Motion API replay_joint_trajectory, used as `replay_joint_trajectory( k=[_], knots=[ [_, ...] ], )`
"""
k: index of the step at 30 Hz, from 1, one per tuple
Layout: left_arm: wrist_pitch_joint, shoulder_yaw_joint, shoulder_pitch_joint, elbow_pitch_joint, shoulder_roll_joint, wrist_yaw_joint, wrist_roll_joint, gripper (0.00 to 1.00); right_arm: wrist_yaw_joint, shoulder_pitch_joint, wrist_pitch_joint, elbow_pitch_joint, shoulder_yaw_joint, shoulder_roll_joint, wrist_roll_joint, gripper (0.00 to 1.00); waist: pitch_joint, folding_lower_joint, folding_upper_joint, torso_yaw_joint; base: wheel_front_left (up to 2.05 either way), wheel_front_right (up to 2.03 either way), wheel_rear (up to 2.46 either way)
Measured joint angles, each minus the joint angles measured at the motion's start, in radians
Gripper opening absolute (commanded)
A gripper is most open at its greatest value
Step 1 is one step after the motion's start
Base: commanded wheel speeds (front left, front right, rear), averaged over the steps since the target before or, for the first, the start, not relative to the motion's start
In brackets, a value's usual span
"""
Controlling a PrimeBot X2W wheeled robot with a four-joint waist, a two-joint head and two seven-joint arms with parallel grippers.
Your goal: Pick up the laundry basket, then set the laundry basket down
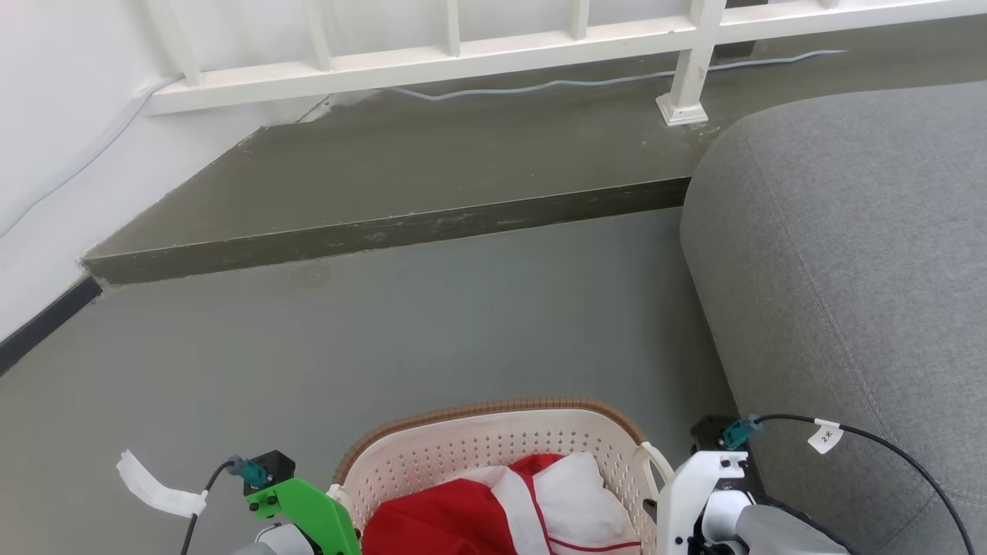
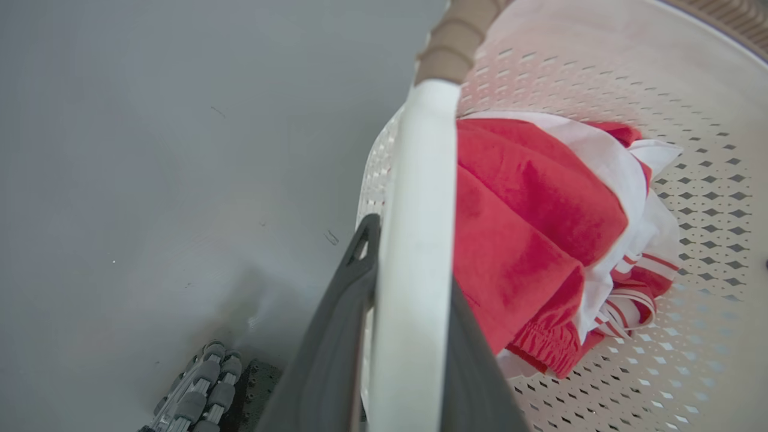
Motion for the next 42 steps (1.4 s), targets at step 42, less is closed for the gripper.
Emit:
replay_joint_trajectory(
  k=[42],
  knots=[
    [-0.015,-0.066,0.017,-0.065,0.009,0.030,-0.035,0.00,-0.003,-0.007,-0.005,-0.001,0.014,-0.006,0.017,0.00,0.026,0.0000,0.0000,0.005,0.00,0.00,0.00]
  ],
)
